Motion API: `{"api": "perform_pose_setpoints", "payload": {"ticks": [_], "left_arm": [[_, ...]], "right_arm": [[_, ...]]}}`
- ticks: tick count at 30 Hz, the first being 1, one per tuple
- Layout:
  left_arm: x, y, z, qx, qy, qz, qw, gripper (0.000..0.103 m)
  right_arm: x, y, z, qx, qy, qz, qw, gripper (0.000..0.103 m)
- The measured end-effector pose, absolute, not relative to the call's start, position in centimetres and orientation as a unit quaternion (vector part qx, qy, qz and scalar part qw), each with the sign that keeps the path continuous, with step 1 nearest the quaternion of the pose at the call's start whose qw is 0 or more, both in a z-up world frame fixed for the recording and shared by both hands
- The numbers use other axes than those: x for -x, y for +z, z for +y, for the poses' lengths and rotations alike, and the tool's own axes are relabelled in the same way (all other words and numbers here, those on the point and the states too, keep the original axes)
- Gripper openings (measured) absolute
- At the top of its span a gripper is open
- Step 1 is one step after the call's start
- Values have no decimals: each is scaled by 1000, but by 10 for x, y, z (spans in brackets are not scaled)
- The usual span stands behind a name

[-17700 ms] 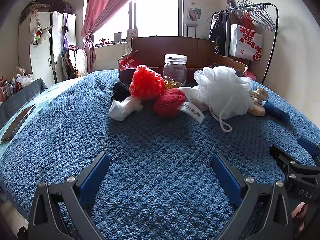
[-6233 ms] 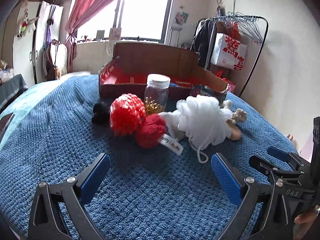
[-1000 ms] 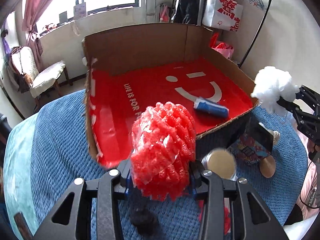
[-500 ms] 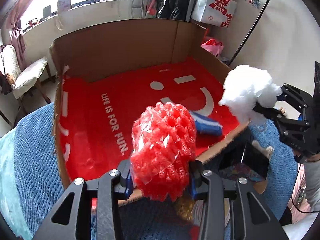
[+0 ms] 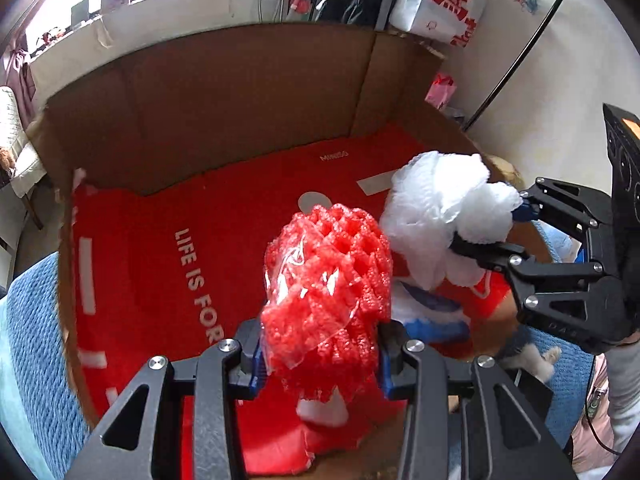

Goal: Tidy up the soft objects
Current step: 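Carry the white puff and red mesh ball with both tools into the box, then open both tools to release the puff and red mesh ball in the box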

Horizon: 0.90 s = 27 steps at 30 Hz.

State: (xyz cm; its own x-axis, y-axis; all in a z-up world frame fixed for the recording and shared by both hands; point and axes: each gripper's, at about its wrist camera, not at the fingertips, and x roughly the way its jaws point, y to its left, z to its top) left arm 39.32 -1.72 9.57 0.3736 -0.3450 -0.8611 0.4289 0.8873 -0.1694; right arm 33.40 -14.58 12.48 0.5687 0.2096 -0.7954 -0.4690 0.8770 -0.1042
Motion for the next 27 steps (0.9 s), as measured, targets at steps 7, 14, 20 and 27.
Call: {"api": "perform_pose_setpoints", "payload": {"ticks": [7,14,20,27], "left_arm": [[-426,76,-24,-44,-210,531,820,43],[-435,61,-26,-53,-194,540,817,44],[-427,62,-30,-55,-198,534,820,47],[-431,67,-30,-54,-193,530,824,65]], "right_arm": [[-371,113,-141,133,177,457,861,36],[-397,102,-143,111,165,481,854,37],[-404,100,-148,96,171,494,847,44],[-408,100,-149,93,176,504,841,54]]}}
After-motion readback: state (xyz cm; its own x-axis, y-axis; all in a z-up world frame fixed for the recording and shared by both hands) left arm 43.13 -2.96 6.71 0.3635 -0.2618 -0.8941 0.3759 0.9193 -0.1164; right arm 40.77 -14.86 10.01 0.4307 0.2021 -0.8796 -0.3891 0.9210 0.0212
